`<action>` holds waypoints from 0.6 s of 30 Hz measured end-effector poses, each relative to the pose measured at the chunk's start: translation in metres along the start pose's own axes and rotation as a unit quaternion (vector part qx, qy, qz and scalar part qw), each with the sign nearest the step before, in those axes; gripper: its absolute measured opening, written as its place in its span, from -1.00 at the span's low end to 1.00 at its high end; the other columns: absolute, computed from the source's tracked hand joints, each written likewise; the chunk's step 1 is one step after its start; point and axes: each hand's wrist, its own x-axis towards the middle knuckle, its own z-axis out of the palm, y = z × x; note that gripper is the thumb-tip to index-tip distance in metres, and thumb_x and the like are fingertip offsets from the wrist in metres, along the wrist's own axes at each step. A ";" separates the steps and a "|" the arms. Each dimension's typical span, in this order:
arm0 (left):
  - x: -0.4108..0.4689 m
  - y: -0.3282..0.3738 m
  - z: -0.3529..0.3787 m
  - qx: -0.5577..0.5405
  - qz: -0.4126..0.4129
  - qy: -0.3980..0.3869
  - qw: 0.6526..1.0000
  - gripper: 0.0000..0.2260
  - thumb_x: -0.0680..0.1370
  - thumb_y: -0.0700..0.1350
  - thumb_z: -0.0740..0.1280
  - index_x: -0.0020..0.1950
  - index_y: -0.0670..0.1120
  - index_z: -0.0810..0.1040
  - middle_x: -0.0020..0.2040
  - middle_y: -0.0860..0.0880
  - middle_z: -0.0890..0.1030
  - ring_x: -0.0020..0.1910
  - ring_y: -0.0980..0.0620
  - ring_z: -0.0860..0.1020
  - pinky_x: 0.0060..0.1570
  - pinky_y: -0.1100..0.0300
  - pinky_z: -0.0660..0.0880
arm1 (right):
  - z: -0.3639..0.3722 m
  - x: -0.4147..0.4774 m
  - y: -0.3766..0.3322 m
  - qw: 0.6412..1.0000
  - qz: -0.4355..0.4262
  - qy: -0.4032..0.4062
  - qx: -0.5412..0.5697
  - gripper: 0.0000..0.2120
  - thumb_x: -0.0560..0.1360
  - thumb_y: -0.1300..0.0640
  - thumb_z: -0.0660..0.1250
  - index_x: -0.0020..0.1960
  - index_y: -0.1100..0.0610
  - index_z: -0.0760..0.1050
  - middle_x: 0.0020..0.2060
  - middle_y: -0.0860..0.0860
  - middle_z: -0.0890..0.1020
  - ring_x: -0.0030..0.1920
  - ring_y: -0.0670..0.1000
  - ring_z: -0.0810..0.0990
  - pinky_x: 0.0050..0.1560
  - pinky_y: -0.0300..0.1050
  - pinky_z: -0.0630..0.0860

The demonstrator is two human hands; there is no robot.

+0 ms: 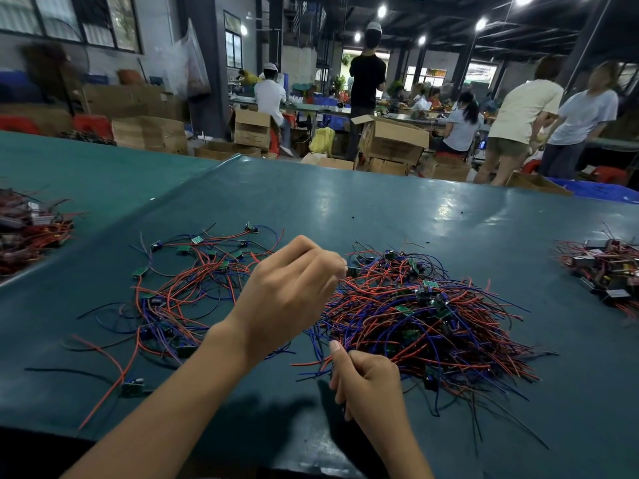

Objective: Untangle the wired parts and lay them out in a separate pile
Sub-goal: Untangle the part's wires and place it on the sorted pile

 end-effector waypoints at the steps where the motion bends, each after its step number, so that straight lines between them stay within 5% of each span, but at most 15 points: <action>1: 0.005 0.004 0.002 -0.023 -0.069 -0.018 0.997 -0.96 0.56 -0.27 0.44 -0.06 -0.19 0.59 -0.12 -0.05 0.66 -0.20 -0.07 0.58 -0.17 0.04 0.56 | 0.000 0.000 0.001 1.000 -0.010 0.002 -0.009 -0.44 0.62 -0.03 0.33 -0.44 0.30 0.48 -0.60 0.09 0.52 -0.65 0.03 0.42 -0.58 -0.17 0.35; 3: 0.021 0.012 0.010 -0.111 -0.252 -0.060 0.959 -0.91 0.53 -0.18 0.49 -0.06 -0.11 0.59 -0.18 0.02 0.65 -0.21 0.04 0.61 -0.18 0.06 0.57 | 0.000 0.000 0.002 1.000 -0.017 0.002 -0.020 -0.45 0.62 -0.04 0.32 -0.45 0.27 0.49 -0.60 0.08 0.53 -0.65 0.03 0.43 -0.58 -0.17 0.36; 6: 0.054 0.013 0.025 -0.303 -0.468 -0.099 0.824 -0.83 0.45 -0.15 0.56 -0.09 -0.07 0.59 -0.24 0.03 0.67 -0.33 0.13 0.59 -0.34 0.22 0.52 | 0.000 0.002 0.002 1.000 0.000 -0.009 -0.017 -0.46 0.62 -0.06 0.31 -0.45 0.22 0.50 -0.60 0.07 0.52 -0.66 -0.02 0.41 -0.58 -0.22 0.35; 8: 0.075 0.012 0.037 -0.431 -0.548 -0.128 0.705 -0.79 0.42 -0.17 0.58 -0.05 -0.10 0.59 -0.29 -0.01 0.62 -0.43 0.12 0.48 -0.53 0.27 0.36 | 0.000 0.002 0.002 1.000 0.016 -0.012 -0.001 -0.48 0.61 -0.05 0.32 -0.43 0.23 0.50 -0.58 0.06 0.52 -0.66 -0.06 0.40 -0.60 -0.24 0.32; 10: 0.089 0.014 0.052 -0.490 -0.569 -0.150 0.643 -0.78 0.42 -0.20 0.57 -0.03 -0.12 0.59 -0.31 -0.03 0.61 -0.48 0.14 0.41 -0.58 0.29 0.26 | 0.000 0.003 0.002 0.999 0.027 -0.014 0.014 -0.48 0.61 -0.04 0.32 -0.42 0.25 0.50 -0.57 0.05 0.52 -0.65 -0.08 0.40 -0.62 -0.25 0.30; 14: 0.097 0.024 0.092 -0.481 -0.576 -0.198 0.631 -0.79 0.41 -0.20 0.59 -0.04 -0.12 0.62 -0.23 -0.06 0.62 -0.46 0.15 0.44 -0.56 0.28 0.30 | 0.000 0.002 0.003 0.999 0.024 -0.013 0.018 -0.48 0.62 -0.02 0.32 -0.43 0.24 0.50 -0.58 0.06 0.51 -0.65 -0.06 0.39 -0.62 -0.23 0.29; 18: 0.078 0.025 0.123 -0.272 -0.521 -0.285 0.757 -0.91 0.45 -0.14 0.56 -0.18 -0.06 0.67 -0.24 -0.02 0.68 -0.24 0.06 0.61 -0.17 0.18 0.55 | -0.002 0.002 0.002 0.999 0.026 -0.027 0.004 -0.49 0.63 -0.01 0.31 -0.40 0.25 0.50 -0.55 0.08 0.54 -0.65 -0.03 0.39 -0.58 -0.19 0.33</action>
